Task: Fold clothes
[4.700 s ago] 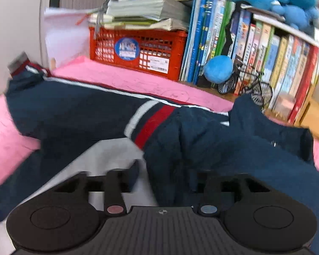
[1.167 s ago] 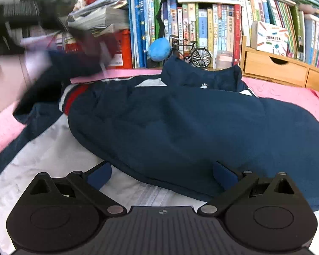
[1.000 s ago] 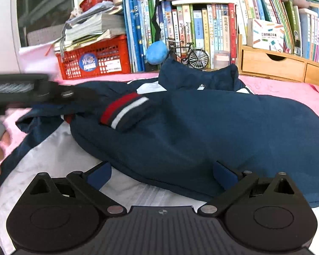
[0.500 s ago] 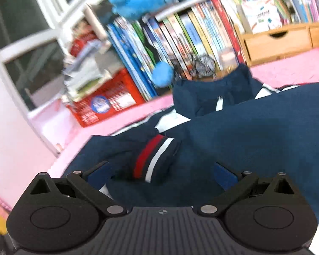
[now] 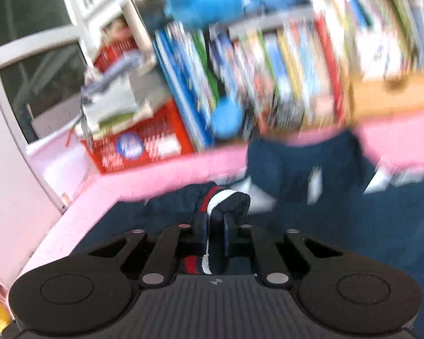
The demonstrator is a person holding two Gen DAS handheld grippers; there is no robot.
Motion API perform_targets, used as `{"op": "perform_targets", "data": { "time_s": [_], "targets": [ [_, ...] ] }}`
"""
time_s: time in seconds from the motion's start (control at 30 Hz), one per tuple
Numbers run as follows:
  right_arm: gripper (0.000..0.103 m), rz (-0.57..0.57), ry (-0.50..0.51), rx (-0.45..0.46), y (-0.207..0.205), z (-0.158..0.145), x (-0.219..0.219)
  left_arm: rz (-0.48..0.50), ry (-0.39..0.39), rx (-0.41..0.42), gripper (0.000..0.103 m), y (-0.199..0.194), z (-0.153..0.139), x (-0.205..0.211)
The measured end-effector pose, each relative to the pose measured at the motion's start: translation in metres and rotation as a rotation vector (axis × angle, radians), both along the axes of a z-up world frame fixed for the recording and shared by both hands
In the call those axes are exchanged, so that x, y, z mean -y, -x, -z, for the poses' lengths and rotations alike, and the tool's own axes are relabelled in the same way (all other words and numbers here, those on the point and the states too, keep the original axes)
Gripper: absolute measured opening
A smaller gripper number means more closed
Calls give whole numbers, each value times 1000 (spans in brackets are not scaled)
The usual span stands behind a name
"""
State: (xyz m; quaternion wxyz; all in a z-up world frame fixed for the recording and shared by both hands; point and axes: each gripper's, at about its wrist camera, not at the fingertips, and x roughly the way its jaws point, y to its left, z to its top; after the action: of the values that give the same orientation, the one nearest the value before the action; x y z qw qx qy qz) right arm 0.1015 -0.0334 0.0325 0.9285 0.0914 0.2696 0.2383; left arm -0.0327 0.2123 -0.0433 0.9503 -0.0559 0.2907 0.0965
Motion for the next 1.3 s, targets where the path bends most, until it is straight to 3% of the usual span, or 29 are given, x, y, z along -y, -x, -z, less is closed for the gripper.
{"op": "perform_targets", "data": {
  "time_s": [0.13,0.2,0.4,0.7,0.93,1.0,1.07,1.1,1.23,1.3],
  "targets": [
    [12,103,111,184,14,-31,34,-1,-4,-2,103,0,0,1],
    [12,157,157,221,14,-38,55,-2,-6,-3,103,1,0,1],
    [12,289,232,133,-5,-11,109,-8,-23,-16,103,-1,-1,3],
    [14,381,272,-19,-34,57,139,-33,-46,-65,103,-7,-7,7],
    [15,378,288,-17,-46,61,143,103,-165,-4,103,-36,-33,41],
    [15,369,304,-10,-44,61,143,46,-251,-25,103,-56,-27,42],
    [16,361,318,-1,-40,62,144,-99,-349,-74,103,-74,-16,33],
    [16,356,325,6,-38,62,146,-132,-326,-91,103,-77,-12,21],
    [18,341,367,-11,-43,75,149,-144,-75,-114,103,-74,-4,-24],
    [19,335,368,-28,-49,86,147,-139,-22,-118,103,-72,-3,-33]
  ]
}}
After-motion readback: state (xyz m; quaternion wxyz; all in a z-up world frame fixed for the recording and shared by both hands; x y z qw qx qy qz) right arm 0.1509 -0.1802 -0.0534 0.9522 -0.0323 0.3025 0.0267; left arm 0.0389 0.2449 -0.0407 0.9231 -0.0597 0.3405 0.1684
